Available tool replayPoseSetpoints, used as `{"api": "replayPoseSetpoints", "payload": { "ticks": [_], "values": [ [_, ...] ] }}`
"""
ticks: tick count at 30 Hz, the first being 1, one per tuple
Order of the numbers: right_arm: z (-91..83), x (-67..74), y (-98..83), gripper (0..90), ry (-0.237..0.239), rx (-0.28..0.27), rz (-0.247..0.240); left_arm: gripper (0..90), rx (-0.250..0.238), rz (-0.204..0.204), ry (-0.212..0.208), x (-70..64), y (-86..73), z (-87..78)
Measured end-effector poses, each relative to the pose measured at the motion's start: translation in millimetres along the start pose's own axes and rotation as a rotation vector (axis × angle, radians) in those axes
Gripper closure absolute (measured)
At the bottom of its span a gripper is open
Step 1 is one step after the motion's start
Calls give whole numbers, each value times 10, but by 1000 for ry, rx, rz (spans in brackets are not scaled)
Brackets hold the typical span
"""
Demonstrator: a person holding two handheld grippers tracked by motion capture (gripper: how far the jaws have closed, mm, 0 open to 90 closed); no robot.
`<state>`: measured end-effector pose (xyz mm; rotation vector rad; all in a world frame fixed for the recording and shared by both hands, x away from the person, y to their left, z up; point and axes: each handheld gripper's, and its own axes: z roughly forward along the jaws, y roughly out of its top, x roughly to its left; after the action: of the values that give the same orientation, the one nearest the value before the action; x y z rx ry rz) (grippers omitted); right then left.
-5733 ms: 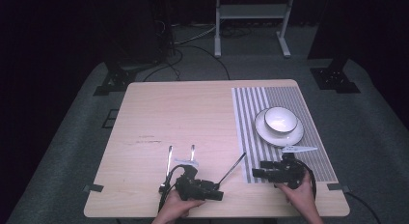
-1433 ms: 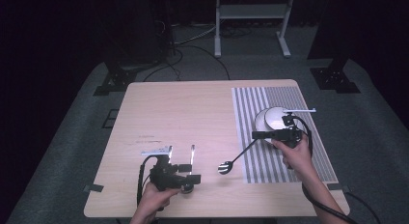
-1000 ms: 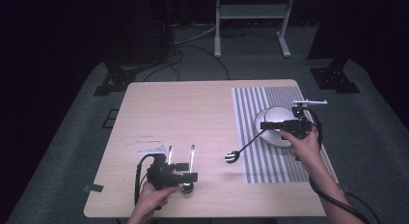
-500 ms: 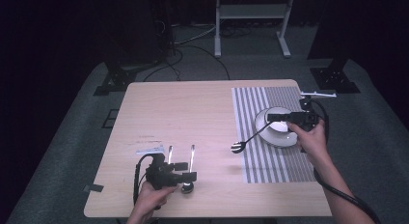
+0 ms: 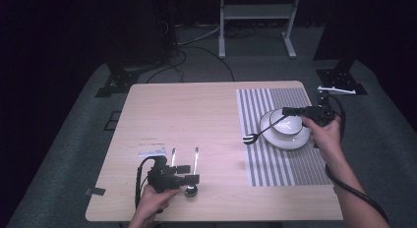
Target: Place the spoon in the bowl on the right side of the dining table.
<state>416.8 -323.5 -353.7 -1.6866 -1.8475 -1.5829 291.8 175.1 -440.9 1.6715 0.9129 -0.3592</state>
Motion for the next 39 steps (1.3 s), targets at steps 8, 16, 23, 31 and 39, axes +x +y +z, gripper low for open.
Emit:
{"api": "replayPoseSetpoints", "payload": {
  "ticks": [8, 16, 23, 31, 39],
  "values": [
    [-125, -87, 82, 888, -38, -42, 29, 39, 1, 0, 3, 1, -1, -3],
    [-247, -140, 156, 888, -80, -79, 39, 38, 2, 2, 3, 3, -4, 3],
    [-352, -231, 184, 888, -104, -114, 68, 39, 1, 4, 3, -2, -3, 3],
    [-482, -328, 195, 888, -140, -161, 94, 39, 5, 5, 2, 5, -6, 10],
    [-610, -402, 219, 888, -175, -199, 120, 38, -2, 3, 3, 12, -6, 6]
  ]
}}
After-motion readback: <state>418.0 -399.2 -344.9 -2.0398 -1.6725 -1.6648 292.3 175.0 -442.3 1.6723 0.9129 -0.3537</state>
